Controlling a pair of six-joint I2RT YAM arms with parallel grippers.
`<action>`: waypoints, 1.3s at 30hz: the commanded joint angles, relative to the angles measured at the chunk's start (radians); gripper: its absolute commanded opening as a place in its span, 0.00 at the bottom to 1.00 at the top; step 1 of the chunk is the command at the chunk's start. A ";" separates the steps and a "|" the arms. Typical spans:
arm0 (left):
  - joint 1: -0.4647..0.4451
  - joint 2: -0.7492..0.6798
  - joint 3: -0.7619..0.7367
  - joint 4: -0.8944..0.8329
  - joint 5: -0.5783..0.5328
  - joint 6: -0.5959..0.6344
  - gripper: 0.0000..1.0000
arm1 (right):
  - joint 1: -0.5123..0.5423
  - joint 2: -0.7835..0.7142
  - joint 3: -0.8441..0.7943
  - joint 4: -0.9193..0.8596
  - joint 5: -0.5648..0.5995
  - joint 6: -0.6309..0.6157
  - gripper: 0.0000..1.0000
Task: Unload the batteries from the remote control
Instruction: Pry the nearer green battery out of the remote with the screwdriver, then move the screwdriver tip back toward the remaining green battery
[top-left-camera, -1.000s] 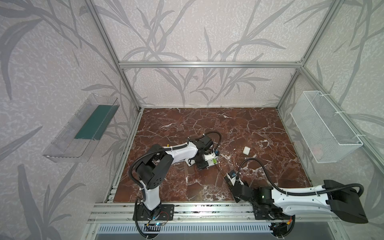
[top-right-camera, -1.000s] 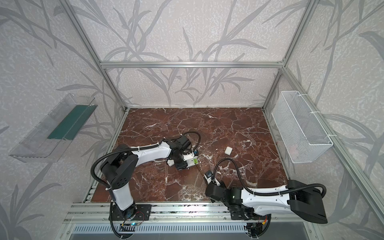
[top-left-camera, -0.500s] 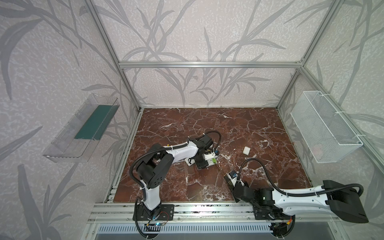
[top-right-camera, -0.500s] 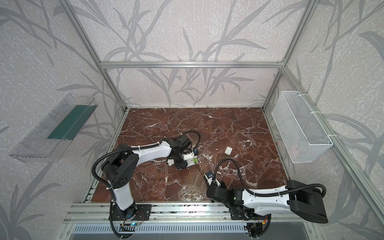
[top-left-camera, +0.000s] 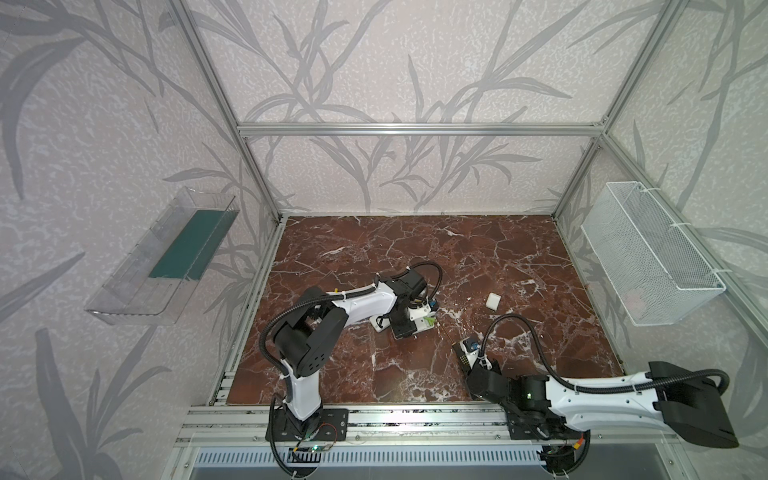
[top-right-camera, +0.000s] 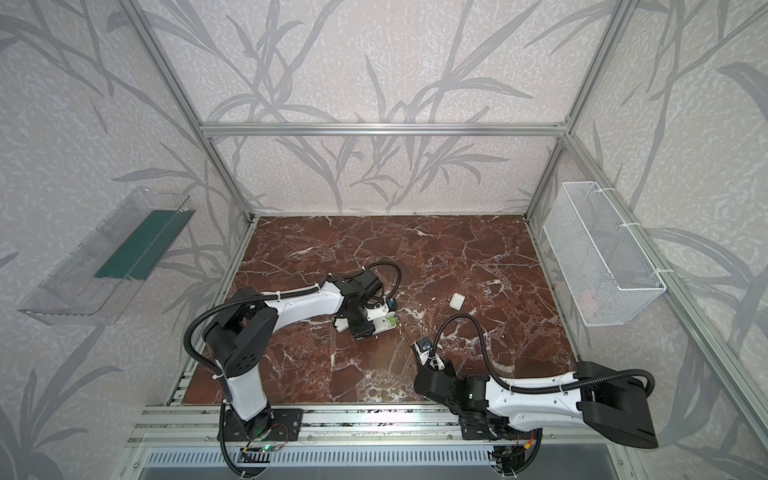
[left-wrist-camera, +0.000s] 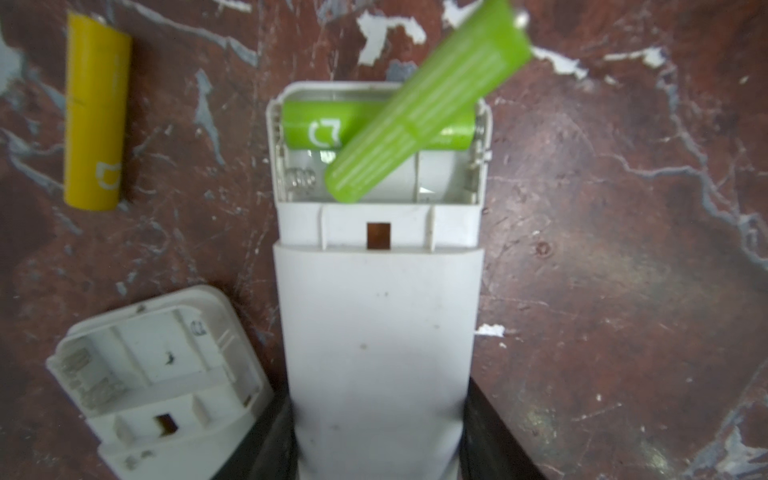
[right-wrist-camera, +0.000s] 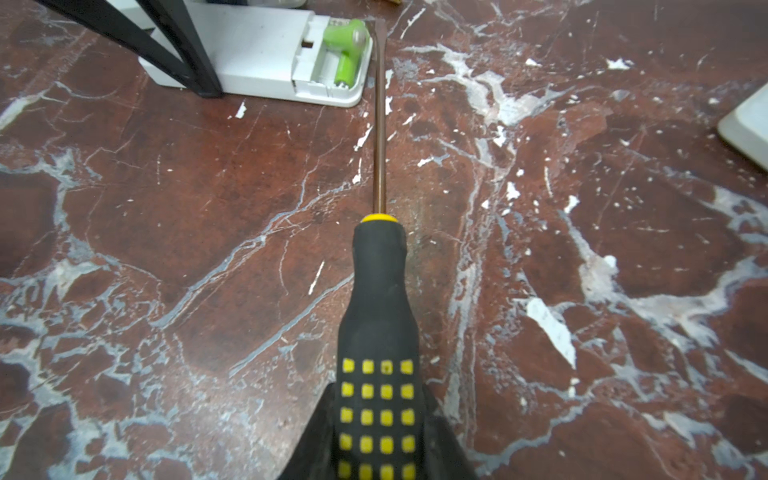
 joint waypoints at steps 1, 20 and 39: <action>-0.014 0.044 -0.005 -0.110 0.012 0.019 0.43 | -0.001 -0.016 0.020 -0.038 0.051 0.032 0.00; -0.014 0.049 0.023 -0.127 0.001 0.005 0.43 | -0.001 0.003 -0.014 0.049 0.038 0.019 0.00; -0.012 0.045 0.021 -0.124 0.002 -0.004 0.43 | -0.007 0.040 0.004 0.061 0.039 0.010 0.00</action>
